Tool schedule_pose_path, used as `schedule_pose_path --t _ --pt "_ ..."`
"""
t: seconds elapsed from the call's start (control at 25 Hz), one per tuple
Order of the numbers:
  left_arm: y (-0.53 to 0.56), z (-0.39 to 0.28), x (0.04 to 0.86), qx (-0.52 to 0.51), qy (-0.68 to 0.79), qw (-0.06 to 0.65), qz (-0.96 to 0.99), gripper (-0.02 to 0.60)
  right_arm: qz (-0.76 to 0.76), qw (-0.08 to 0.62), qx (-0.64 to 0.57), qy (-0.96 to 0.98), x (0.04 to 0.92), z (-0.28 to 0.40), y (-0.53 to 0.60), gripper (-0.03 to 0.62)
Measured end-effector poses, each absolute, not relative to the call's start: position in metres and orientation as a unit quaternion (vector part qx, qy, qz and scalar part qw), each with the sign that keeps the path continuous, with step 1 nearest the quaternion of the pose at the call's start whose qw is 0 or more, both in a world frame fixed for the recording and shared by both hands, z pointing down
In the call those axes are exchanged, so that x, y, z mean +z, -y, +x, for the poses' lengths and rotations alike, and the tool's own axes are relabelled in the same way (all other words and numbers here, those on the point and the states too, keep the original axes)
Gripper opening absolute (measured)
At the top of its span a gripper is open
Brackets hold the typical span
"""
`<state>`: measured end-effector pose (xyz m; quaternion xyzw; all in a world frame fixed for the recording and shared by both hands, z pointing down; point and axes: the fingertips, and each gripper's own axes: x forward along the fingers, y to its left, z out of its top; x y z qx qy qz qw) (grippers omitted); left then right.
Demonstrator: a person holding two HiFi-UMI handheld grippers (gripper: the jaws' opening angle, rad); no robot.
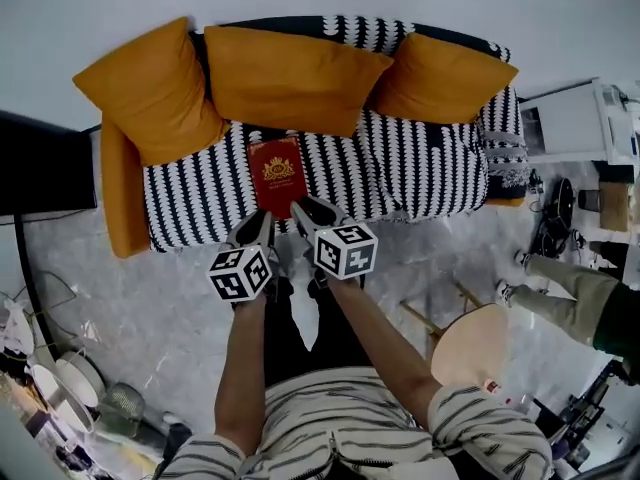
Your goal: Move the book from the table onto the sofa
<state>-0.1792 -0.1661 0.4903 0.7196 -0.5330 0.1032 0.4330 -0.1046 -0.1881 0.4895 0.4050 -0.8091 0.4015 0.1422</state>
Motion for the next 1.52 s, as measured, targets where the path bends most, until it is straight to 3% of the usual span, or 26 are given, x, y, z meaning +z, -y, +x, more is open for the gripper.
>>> schedule_pose_path --t 0.64,1.52 --pt "0.176 -0.168 0.329 0.07 0.512 0.332 0.789 0.025 0.368 0.1 0.295 0.876 0.335 -0.112 0.193 0.037" --pt "0.154 -0.169 0.149 -0.005 0.519 0.178 0.836 0.005 0.368 0.015 0.134 0.92 0.152 -0.116 0.166 0.014"
